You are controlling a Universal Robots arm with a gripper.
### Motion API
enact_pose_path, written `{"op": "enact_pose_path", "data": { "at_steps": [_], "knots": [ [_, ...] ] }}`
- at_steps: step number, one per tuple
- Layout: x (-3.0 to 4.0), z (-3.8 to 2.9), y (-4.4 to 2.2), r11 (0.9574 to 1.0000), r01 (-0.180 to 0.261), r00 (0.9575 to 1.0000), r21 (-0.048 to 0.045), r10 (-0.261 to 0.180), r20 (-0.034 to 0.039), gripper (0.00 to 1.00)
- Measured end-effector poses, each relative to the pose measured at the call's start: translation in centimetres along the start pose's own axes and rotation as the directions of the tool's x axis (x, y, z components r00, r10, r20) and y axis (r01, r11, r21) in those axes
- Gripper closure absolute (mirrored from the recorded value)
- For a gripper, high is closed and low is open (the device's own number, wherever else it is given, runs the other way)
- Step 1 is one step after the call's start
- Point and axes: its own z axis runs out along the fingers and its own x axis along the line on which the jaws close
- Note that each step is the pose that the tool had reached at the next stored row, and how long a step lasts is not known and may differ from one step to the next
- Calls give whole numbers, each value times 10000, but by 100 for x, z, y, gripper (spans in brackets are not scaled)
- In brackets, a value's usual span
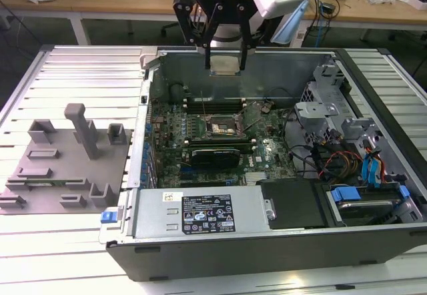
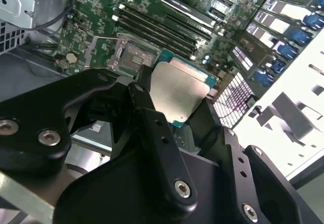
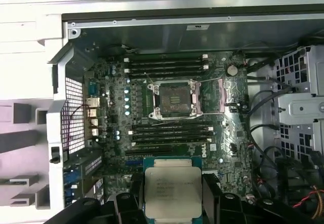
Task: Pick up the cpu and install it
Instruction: 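Pick up the cpu and move it towards the insertion slot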
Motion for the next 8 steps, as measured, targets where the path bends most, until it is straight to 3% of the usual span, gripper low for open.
{"op": "enact_pose_path", "data": {
  "at_steps": [8],
  "knots": [
    [-2, 33, -1, 10000, 0, 10000, 1, 0, 0, 45]
  ]
}}
